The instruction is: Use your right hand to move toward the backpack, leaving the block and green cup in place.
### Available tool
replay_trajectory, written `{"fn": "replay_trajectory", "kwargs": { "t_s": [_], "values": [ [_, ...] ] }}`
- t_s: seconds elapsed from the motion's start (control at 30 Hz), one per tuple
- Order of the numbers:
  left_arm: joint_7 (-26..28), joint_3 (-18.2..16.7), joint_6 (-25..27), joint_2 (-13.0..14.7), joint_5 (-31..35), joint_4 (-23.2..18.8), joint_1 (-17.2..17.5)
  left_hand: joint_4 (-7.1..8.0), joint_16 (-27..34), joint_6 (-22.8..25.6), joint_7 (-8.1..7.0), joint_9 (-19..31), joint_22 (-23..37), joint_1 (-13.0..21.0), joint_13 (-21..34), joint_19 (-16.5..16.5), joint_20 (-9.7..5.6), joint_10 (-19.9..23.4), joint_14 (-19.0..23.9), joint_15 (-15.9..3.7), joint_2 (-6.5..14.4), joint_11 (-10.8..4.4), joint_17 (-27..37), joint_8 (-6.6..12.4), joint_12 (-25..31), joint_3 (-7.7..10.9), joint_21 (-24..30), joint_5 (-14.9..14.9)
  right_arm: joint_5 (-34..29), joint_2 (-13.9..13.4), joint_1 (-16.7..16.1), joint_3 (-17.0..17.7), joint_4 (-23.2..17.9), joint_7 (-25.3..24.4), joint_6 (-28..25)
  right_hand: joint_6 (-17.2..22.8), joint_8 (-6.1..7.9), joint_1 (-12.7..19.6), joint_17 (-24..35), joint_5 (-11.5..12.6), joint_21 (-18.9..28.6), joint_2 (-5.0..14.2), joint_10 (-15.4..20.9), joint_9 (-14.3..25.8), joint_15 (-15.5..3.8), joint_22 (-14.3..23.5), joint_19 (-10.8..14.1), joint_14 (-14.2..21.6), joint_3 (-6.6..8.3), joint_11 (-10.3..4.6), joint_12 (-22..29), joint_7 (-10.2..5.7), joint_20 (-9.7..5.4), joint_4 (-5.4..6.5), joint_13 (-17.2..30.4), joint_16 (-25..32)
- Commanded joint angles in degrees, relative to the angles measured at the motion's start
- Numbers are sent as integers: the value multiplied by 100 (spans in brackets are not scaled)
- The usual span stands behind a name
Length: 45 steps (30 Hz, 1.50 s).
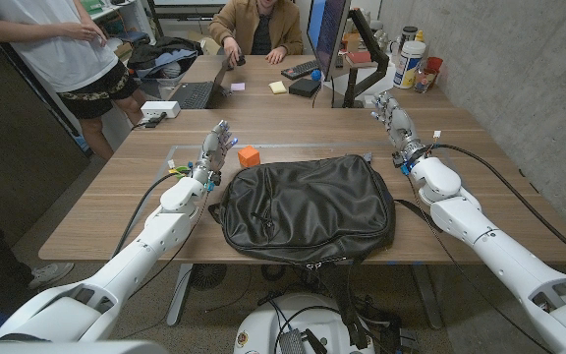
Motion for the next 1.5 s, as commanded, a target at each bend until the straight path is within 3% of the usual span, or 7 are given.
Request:
{"fn": "replay_trajectory", "kwargs": {
  "t_s": [0.03, 1.5],
  "values": [
    [-23, -24, -24, -9, -36, 25, -10, 10, 30, -432, -10, 28, 10, -58, 21, 25, -323, -145, -255, -258, 497, 8, 20, 27, 45, 48, -21, 21, -158, -60, 22, -26, -109, -35, 36, 43, 41, 69, 7, 32, -13, 498, 59, 24, -360, 17, 34, 25, 56, 21, 46, 5, -694, 9, 29, -3],
    [17, -60, 3, 66, -42, -98, 64, 13, 25, -418, -9, 29, 12, -72, 21, 47, -311, -138, -255, -266, 493, 16, 20, 22, 39, 64, -76, 19, -783, -252, -48, -57, -503, -241, 245, 94, 32, 85, 0, 35, -94, 488, 172, 23, -371, 18, 64, 52, 84, 10, 60, -5, -688, 1, 29, -16]
  ]
}}
